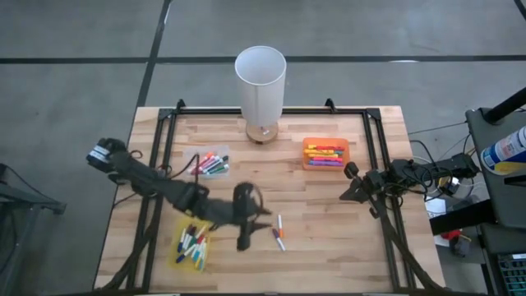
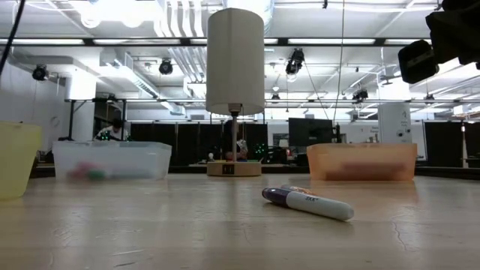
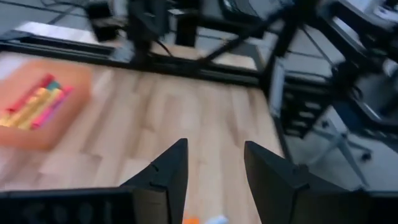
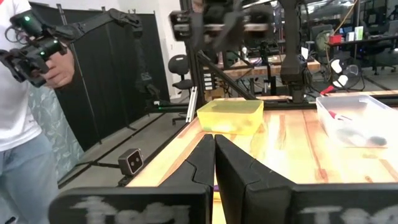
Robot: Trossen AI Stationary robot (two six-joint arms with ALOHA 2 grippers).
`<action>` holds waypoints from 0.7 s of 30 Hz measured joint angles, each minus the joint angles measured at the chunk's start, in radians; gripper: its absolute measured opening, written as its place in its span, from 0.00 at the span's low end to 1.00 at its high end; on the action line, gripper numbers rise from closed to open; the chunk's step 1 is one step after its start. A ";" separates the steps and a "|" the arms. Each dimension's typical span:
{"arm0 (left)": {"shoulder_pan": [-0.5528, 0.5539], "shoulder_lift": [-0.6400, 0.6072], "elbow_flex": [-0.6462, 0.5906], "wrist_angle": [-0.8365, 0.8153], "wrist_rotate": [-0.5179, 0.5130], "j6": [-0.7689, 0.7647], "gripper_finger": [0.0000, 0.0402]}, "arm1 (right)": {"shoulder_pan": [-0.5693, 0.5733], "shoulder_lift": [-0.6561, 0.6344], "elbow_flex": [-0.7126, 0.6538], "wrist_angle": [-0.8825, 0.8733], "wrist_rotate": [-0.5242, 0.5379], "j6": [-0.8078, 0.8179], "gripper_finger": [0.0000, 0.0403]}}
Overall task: Pick & Place Markers
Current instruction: Put the small purple highlighter pen into the yellow bin
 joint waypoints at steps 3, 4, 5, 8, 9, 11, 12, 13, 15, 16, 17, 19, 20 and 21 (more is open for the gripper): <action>0.069 0.000 0.000 0.026 0.047 0.009 0.37 | 0.000 0.000 0.000 0.000 0.000 0.000 0.02; 0.085 0.001 0.000 0.026 0.062 0.009 0.37 | 0.000 0.000 0.000 0.000 0.000 0.000 0.02; 0.098 0.001 0.000 0.026 0.073 0.009 0.37 | 0.000 0.000 0.000 0.000 0.000 0.000 0.02; 0.117 0.013 0.000 0.031 0.083 0.010 0.37 | 0.000 0.000 0.000 0.000 0.000 0.000 0.02; 0.119 0.019 0.000 0.031 0.086 0.010 0.37 | 0.000 0.000 0.000 0.000 0.000 0.000 0.02; 0.120 0.045 -0.001 0.030 0.095 0.006 0.37 | 0.000 0.000 0.000 0.000 0.000 0.000 0.02; 0.120 0.061 -0.001 0.034 0.099 0.002 0.37 | 0.000 0.000 0.000 0.000 0.000 0.000 0.02; 0.118 0.079 -0.001 0.034 0.103 0.001 0.37 | 0.000 0.000 0.000 0.000 0.000 0.000 0.02; 0.116 0.122 -0.001 0.028 0.108 0.009 0.37 | 0.000 0.000 0.000 0.000 0.000 0.000 0.02; 0.115 0.141 -0.002 0.025 0.110 0.017 0.37 | 0.000 0.000 0.000 0.000 0.000 0.000 0.02; 0.115 0.160 -0.002 0.023 0.110 0.022 0.37 | 0.000 0.000 0.000 0.000 0.000 0.000 0.02; 0.116 0.196 -0.002 0.026 0.110 0.022 0.37 | 0.000 0.000 0.000 0.000 0.000 0.000 0.02; 0.118 0.213 -0.002 0.026 0.110 0.019 0.37 | 0.000 0.000 0.000 0.000 0.000 0.000 0.02; 0.118 0.230 -0.002 0.025 0.110 0.014 0.37 | 0.000 0.000 0.000 0.000 0.000 0.000 0.02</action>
